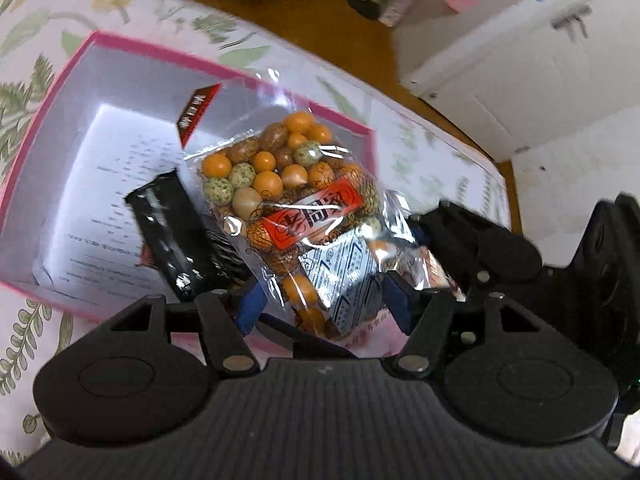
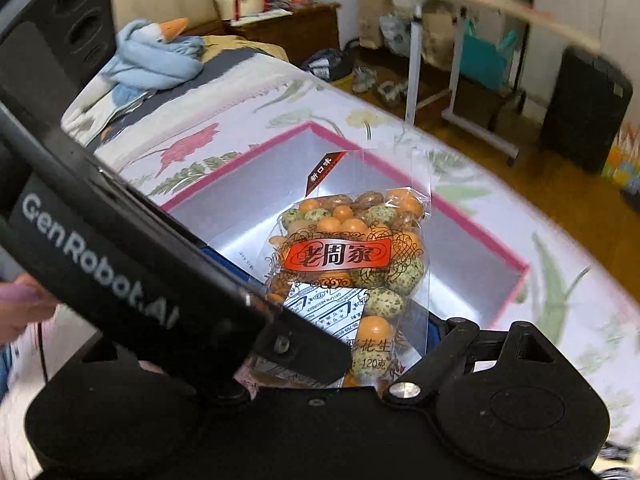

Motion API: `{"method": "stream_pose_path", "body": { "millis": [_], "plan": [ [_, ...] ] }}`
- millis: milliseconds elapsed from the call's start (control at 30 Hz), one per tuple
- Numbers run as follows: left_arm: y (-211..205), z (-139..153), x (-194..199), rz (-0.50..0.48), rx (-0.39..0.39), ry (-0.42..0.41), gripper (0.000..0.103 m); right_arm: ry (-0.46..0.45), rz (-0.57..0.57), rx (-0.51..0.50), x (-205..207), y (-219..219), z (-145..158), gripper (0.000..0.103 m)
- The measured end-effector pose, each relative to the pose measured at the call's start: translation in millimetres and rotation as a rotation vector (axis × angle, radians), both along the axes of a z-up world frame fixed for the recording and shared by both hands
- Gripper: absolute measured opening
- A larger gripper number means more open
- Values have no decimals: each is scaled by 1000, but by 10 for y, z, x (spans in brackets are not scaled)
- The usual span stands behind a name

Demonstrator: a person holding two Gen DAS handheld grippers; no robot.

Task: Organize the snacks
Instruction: 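Carry the peanut bag into the pink box while both tools open to release it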

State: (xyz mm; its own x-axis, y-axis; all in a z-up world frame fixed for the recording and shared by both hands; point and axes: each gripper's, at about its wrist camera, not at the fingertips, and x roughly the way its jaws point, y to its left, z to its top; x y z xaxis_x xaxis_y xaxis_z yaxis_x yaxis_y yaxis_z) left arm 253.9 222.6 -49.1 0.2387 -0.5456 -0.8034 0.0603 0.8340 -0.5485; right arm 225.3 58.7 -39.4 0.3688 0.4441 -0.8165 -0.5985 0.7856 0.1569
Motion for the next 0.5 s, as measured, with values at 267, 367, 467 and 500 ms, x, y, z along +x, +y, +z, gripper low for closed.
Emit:
{"method": "stream_pose_path", "body": {
  "millis": [267,367,467,500],
  "plan": [
    [75,-526,231,64,0,62,65,65,18,-52,251,173,-431,92],
    [82,-517,179,73,35,14,65,28,23,-152,246,211,-464,93],
    [85,-373,88,63,60,-70,65,13,23,-176,174,127,-385,93],
    [89,-317,57,57,58,-87,65,11,24,-170,140,97,-330,93]
  ]
}}
